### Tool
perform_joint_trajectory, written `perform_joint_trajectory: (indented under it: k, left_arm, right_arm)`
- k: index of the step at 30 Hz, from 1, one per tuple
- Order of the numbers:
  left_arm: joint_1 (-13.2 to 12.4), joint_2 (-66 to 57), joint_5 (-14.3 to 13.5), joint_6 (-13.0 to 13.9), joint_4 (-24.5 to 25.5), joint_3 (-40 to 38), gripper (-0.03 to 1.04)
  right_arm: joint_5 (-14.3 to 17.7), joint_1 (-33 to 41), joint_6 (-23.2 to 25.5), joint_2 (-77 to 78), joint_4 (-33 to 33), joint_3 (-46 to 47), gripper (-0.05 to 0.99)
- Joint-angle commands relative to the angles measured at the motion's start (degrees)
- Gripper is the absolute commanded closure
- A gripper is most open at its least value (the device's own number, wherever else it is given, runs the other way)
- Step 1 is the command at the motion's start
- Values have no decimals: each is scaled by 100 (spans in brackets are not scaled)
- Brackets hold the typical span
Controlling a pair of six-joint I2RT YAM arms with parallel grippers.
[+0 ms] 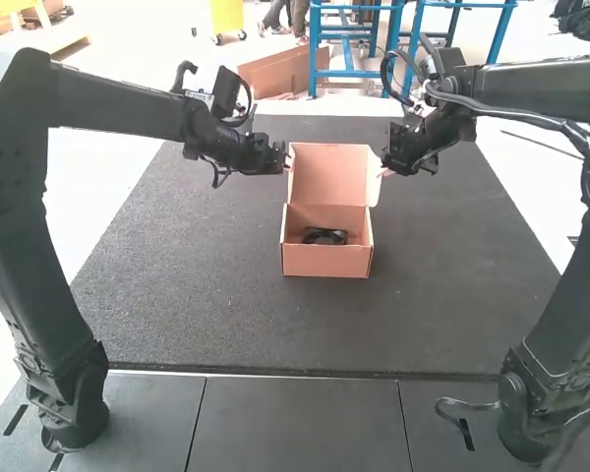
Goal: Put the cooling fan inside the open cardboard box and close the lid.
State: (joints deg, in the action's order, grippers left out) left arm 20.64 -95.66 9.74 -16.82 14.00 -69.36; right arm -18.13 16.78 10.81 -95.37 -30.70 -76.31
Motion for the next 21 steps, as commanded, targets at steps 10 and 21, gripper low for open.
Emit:
perform_joint_trajectory:
  k: [10,21]
  left_arm:
    - [107,223,90,-41,-126,46,4]
    - [107,302,81,-32,-126,221,4]
  right_arm:
    - [-375,115,88,247,-147,275,95]
    - [-525,230,53,397,-261,644,95]
